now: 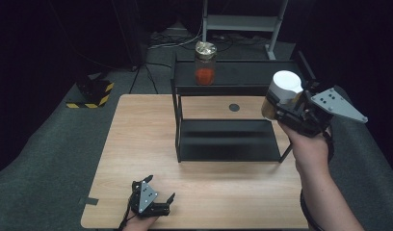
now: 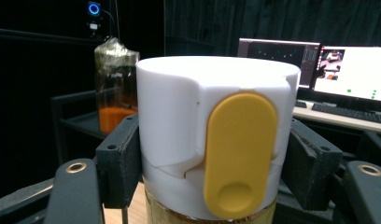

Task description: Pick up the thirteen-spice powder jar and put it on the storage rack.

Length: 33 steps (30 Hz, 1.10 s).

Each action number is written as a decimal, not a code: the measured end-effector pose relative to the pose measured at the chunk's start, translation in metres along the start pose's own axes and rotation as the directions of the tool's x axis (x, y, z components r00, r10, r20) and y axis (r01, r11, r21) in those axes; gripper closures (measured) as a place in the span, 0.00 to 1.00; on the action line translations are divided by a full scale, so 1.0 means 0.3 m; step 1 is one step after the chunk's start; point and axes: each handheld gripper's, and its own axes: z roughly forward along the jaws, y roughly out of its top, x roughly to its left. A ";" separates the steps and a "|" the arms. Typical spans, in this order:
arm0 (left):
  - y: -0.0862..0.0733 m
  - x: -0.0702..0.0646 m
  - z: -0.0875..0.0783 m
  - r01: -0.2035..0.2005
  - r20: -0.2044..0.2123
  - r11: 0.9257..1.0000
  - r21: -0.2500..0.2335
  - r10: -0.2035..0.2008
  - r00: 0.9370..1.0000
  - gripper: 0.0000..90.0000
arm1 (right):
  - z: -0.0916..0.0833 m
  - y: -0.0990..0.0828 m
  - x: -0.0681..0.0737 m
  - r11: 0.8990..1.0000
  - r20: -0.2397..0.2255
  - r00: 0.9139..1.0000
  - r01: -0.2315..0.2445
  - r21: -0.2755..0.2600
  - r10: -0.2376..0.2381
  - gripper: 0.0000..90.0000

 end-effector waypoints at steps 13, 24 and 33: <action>-0.009 0.007 -0.003 0.018 0.008 1.000 -0.015 -0.017 1.000 0.01 | 0.073 0.087 0.001 1.000 0.021 1.000 0.013 -0.020 -0.013 0.33; -0.013 0.015 -0.006 0.027 0.016 0.999 -0.020 -0.027 1.000 0.01 | 0.165 0.107 0.007 1.000 0.033 0.999 0.007 -0.022 -0.006 0.33; -0.014 0.016 -0.007 0.031 0.015 0.999 -0.022 -0.031 0.999 0.01 | 0.244 0.102 -0.008 1.000 0.057 0.998 -0.010 -0.020 0.011 0.33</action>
